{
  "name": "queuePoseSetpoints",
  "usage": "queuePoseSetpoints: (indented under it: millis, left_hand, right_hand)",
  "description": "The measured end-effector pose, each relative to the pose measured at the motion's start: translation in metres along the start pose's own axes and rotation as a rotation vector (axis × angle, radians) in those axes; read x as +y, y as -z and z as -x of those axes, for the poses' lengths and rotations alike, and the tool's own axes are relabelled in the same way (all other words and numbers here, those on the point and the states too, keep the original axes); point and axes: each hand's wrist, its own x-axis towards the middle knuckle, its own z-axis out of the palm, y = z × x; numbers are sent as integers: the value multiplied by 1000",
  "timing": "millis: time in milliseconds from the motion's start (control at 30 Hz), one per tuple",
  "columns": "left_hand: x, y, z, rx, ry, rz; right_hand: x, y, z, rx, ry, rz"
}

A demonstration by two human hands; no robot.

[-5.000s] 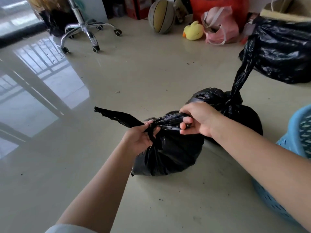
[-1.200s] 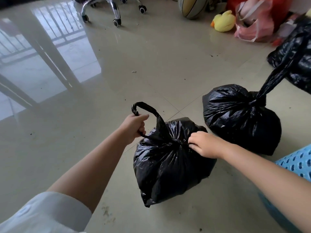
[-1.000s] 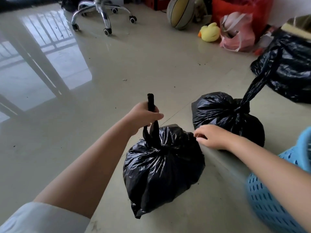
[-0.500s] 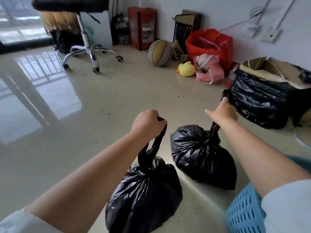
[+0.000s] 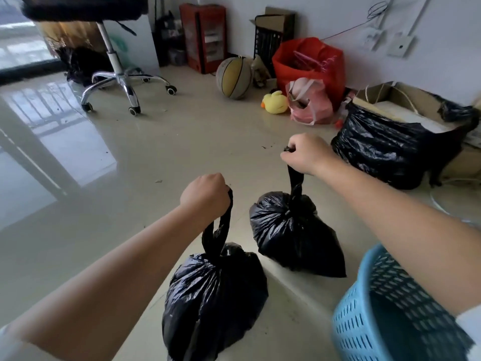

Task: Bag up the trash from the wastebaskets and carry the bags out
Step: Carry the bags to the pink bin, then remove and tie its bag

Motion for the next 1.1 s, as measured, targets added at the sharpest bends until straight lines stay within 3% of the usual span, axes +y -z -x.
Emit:
queuePoseSetpoints:
  millis: [100, 267, 500, 667, 800, 900, 1100]
  left_hand:
    - [13, 38, 21, -64, 42, -14]
    - [49, 126, 48, -126, 42, -3]
    - [139, 302, 94, -115, -6, 5]
    - [229, 405, 140, -119, -219, -94]
    - [308, 448, 184, -97, -476, -301]
    - [368, 459, 235, -38, -705, -467]
    - [478, 436, 376, -86, -1111, -507]
  right_hand:
    - [-28, 32, 14, -92, 38, 10]
    - [-59, 121, 26, -63, -8, -83]
    - [-81, 315, 60, -79, -28, -221]
    - [-81, 455, 112, 41, -118, -248]
    - [-61, 537, 182, 174, -195, -137]
    - [-44, 585, 253, 277, -302, -28]
    - [-12, 653, 418, 418, -557, 191]
